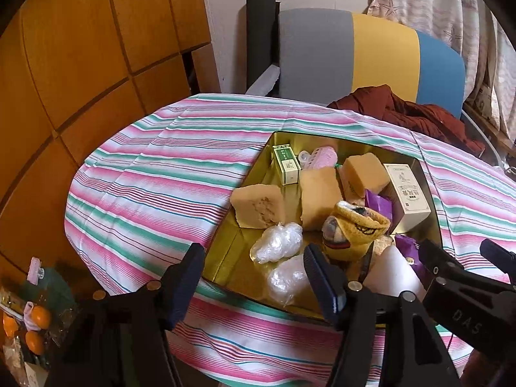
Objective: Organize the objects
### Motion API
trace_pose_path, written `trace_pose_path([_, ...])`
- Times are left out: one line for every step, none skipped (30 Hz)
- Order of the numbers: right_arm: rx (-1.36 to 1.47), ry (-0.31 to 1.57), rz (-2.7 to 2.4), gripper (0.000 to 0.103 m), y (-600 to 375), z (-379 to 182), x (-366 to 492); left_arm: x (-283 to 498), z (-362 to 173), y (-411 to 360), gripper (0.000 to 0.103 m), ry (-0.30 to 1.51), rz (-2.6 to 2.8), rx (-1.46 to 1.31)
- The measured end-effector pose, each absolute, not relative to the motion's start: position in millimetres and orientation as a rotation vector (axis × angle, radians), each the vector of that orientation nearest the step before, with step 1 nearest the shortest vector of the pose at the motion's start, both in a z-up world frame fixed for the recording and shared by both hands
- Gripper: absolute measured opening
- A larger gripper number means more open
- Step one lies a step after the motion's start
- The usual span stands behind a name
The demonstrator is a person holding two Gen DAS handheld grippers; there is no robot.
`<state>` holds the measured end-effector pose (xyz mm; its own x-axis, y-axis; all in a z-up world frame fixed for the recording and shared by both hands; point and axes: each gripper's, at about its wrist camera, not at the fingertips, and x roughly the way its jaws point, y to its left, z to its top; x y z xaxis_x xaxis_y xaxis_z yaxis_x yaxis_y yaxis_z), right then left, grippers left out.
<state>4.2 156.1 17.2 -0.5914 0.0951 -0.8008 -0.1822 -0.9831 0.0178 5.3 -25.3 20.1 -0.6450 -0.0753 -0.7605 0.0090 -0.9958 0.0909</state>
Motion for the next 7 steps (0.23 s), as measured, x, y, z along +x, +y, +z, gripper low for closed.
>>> trace_pose_path([-1.334, 0.146, 2.667, 0.103, 156.0, 17.3, 4.3, 5.5, 19.8, -24.9, 0.065, -0.121, -2.808, 1.302])
trace_pose_path([-1.333, 0.145, 2.668, 0.103, 156.1, 17.4, 4.4, 5.8, 19.4, -24.5, 0.065, -0.12, -2.809, 1.3])
trace_pose_path([-1.333, 0.145, 2.668, 0.103, 155.9, 17.5, 4.5, 6.0, 19.1, -24.1, 0.065, -0.122, -2.809, 1.298])
trace_pose_path([-1.333, 0.145, 2.667, 0.103, 155.9, 17.3, 4.2, 6.3, 19.0, -23.9, 0.065, -0.124, -2.808, 1.293])
trace_pose_path([-1.333, 0.145, 2.666, 0.103, 155.7, 17.2, 3.8, 6.5, 18.9, -23.3, 0.065, -0.128, -2.809, 1.29])
trace_pose_path([-1.333, 0.146, 2.667, 0.103, 155.6, 17.2, 3.9, 6.5, 18.4, -22.6, 0.065, -0.134, -2.808, 1.29])
trace_pose_path([-1.333, 0.146, 2.667, 0.103, 155.5, 17.1, 3.8, 6.2, 18.0, -22.6, 0.065, -0.135, -2.807, 1.292])
